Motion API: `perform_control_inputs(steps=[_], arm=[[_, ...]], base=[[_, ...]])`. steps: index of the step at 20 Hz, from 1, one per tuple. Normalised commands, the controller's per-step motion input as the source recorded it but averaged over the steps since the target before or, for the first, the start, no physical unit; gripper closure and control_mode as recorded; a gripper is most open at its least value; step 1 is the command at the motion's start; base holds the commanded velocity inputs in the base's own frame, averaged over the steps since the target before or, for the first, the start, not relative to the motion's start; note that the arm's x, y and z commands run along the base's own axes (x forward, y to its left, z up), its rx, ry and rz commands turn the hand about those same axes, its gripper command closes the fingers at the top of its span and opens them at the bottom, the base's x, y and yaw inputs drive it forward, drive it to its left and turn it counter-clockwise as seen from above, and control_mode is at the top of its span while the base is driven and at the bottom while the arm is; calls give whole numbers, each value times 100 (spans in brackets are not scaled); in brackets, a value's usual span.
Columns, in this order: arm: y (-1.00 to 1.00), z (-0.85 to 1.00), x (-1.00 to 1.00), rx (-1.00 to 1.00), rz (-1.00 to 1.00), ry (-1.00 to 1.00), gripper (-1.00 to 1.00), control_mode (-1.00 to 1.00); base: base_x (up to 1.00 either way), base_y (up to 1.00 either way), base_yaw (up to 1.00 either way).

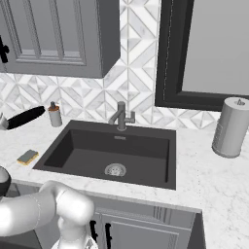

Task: Pick the pan and sponge and place them into the sink. Then turn on the water.

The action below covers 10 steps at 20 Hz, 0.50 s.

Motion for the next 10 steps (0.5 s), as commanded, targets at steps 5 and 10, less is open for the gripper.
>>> perform_control_inputs(steps=[5,10], arm=[[-5,30,-5,0,-5,-3,100,-100],[-40,3,0,5,-4,1,100,-100]], base=[[0,0,0],[0,0,0]])
